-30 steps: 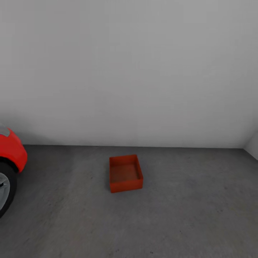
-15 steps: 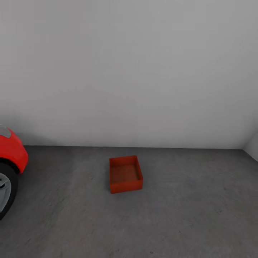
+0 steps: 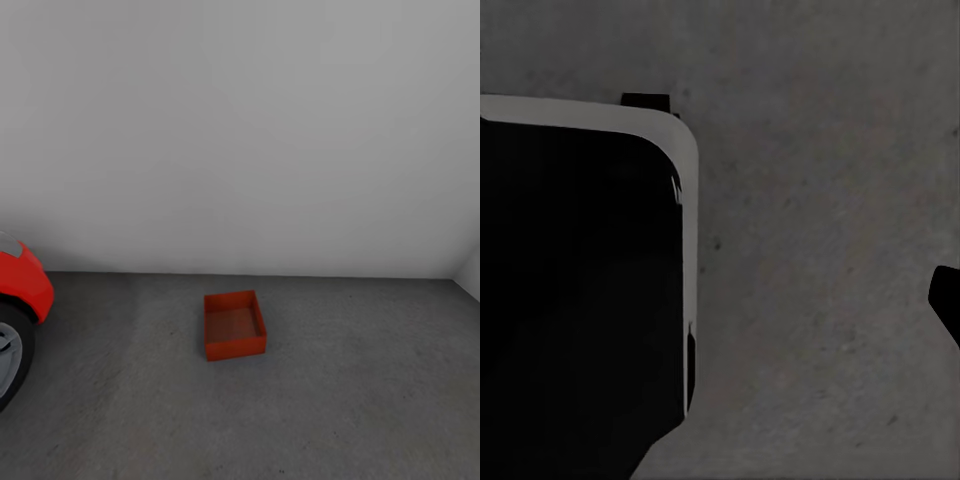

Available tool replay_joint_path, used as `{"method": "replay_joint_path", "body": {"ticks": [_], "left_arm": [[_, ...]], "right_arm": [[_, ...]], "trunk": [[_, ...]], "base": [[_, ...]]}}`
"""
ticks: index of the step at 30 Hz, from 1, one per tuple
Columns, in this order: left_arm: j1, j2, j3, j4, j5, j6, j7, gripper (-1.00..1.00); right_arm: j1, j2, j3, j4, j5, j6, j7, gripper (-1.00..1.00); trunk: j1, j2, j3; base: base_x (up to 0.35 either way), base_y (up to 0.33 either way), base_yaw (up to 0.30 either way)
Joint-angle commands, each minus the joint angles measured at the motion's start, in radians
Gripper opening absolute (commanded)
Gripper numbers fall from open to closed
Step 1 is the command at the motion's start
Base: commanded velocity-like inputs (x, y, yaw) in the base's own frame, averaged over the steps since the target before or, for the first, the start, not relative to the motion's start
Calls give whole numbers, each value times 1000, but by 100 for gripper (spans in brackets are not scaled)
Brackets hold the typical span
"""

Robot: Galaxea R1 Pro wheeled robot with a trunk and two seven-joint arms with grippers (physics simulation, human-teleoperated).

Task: Move the two storage containers from the living room to the garage. In the garage, place one container on the floor and stack the other container on top of it (either order is fine).

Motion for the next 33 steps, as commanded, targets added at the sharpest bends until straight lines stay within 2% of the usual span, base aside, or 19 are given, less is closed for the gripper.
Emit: {"method": "replay_joint_path", "body": {"ticks": [1,8,15,21,24,33], "left_arm": [[-1,0,3,1,5,-4,2,100],[5,1,3,2,5,6,0,100],[61,4,3,2,5,9,-6,100],[122,32,3,2,7,6,-8,100],[144,37,3,3,6,1,-12,100],[164,37,4,-2,-1,-8,-13,100]], "right_arm": [[-1,0,9,3,-11,-6,0,100],[-1,0,8,3,-13,-7,0,100],[-1,0,8,3,-15,-6,0,100],[-1,-1,6,3,-18,-5,19,100],[-1,-2,6,4,-19,-5,37,100],[-1,-4,4,5,-21,-5,62,100]], "trunk": [[0,-1,0],[0,-1,10],[0,-1,21],[0,-1,30],[0,-1,34],[0,-1,48]], "base": [[0,0,66],[0,0,73],[0,0,78],[0,0,75],[0,0,69],[0,0,44]]}}
